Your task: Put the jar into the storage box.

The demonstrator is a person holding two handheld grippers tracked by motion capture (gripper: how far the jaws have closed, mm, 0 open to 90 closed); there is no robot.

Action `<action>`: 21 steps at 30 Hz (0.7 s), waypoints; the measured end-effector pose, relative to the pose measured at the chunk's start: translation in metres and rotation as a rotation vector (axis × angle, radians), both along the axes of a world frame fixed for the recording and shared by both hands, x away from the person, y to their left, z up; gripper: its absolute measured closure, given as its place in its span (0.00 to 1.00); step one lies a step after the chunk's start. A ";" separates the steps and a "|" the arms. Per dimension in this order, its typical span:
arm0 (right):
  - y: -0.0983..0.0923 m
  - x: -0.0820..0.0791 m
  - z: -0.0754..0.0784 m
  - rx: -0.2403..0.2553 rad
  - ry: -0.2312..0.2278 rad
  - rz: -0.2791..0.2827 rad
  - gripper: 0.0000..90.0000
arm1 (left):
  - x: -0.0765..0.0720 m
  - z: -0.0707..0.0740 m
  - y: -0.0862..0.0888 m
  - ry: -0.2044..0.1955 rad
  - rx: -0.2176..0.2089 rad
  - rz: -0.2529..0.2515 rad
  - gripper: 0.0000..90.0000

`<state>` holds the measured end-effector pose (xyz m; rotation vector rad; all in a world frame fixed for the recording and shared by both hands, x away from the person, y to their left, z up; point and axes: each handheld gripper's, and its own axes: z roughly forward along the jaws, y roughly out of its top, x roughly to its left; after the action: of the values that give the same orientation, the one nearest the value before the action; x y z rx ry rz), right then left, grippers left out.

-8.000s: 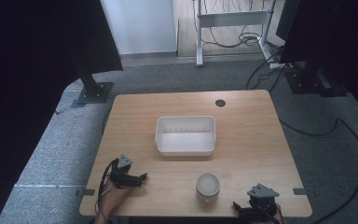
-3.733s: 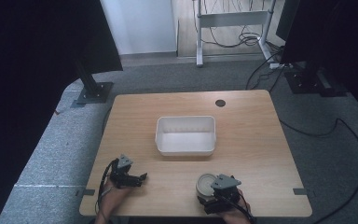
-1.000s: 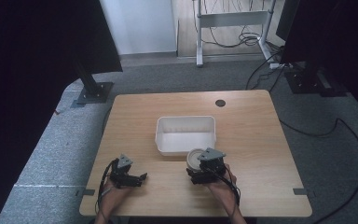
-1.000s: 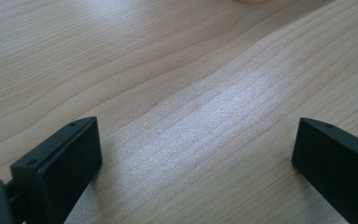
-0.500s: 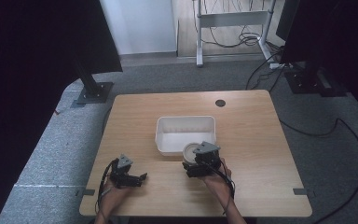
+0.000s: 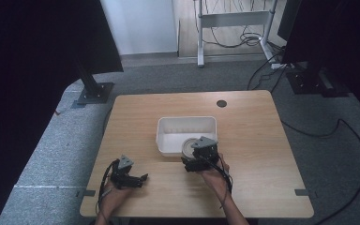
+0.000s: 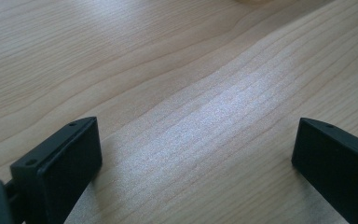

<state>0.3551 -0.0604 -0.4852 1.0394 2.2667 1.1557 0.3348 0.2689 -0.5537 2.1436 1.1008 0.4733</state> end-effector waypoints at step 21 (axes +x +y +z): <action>0.014 0.030 0.001 -0.008 -0.005 -0.048 0.10 | 0.000 0.000 0.000 0.000 0.004 -0.005 0.01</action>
<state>0.3848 -0.0462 -0.4841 1.0806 2.2280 1.1273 0.3351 0.2692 -0.5536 2.1491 1.0956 0.4736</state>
